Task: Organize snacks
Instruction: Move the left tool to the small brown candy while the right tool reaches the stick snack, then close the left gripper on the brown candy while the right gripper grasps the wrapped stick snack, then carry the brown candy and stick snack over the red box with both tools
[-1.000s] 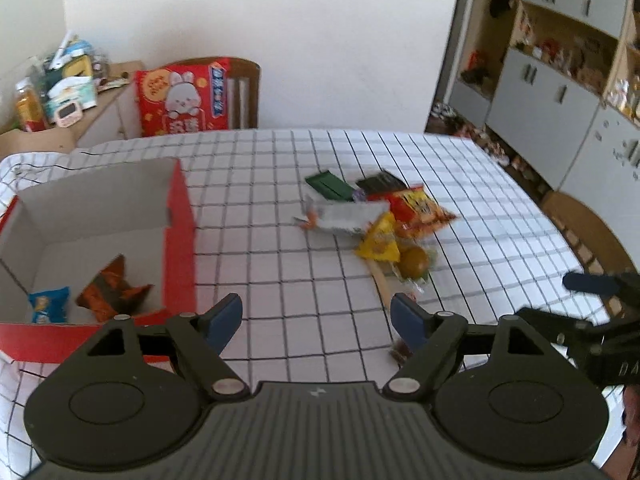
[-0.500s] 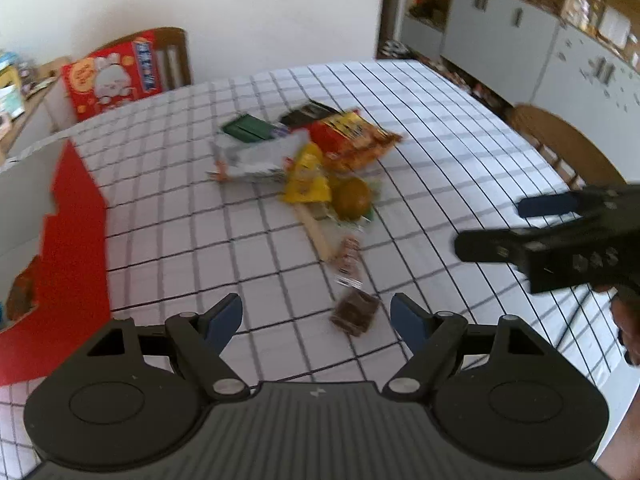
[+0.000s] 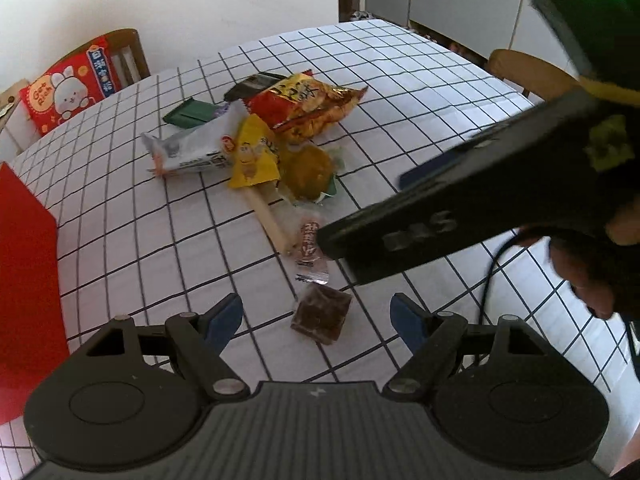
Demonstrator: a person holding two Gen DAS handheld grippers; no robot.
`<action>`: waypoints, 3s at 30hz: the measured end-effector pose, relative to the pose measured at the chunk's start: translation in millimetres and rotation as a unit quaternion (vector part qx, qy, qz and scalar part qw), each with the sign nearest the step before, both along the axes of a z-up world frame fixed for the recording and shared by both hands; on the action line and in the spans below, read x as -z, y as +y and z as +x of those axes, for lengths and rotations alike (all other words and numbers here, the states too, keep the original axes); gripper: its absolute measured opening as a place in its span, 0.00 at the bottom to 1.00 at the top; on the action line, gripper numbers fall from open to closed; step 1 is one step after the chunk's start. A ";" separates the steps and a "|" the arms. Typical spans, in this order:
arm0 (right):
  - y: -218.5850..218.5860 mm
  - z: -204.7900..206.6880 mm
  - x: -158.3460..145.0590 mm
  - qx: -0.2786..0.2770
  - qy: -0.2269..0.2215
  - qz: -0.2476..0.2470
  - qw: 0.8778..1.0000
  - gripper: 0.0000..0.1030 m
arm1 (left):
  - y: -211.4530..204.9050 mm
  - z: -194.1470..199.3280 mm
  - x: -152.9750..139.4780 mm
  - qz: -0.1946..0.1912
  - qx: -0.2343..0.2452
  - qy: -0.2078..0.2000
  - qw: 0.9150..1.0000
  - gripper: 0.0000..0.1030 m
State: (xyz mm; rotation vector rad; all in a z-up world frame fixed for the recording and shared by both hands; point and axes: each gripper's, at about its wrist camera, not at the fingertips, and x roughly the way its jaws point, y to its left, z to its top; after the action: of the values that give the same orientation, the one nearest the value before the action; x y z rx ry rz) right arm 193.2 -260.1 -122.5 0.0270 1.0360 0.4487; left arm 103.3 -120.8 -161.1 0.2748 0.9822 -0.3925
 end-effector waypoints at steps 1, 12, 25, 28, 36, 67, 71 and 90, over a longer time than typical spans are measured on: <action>3.4 3.0 2.7 -0.007 0.004 0.002 1.000 0.79 | -1.6 0.7 1.2 0.002 0.003 -0.001 1.000 0.78; 28.7 20.2 18.5 -0.050 0.020 -0.011 0.998 0.57 | -6.6 9.0 12.6 0.000 0.008 0.014 1.000 0.58; 42.0 12.5 18.8 -0.082 0.008 -0.046 0.996 0.18 | 1.1 10.6 16.3 -0.013 0.002 0.026 1.000 0.34; 40.9 10.1 18.8 -0.075 0.007 -0.045 0.996 0.17 | 4.7 7.1 15.5 -0.018 -0.003 0.029 0.999 0.34; 27.7 -4.6 3.3 -0.048 0.003 -0.026 0.998 0.16 | 21.7 -5.3 0.5 -0.040 -0.031 0.023 0.998 0.34; 104.3 -47.1 -111.3 -0.103 -0.074 0.022 0.992 0.16 | 171.1 -25.9 -115.5 -0.107 -0.191 -0.050 0.975 0.34; 126.0 -44.9 -119.0 -0.116 -0.085 0.018 0.989 0.16 | 197.4 -26.7 -126.9 -0.112 -0.214 -0.062 0.968 0.34; 251.0 -15.8 -133.6 -0.163 -0.105 0.008 0.981 0.16 | 312.1 -11.7 -141.1 -0.082 -0.304 -0.096 0.944 0.34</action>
State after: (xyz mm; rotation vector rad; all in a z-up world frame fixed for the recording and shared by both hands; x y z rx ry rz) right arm 177.4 -9.1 11.0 -0.1754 0.8292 0.7408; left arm 91.6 191.3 -20.0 -0.1451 0.7890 0.1182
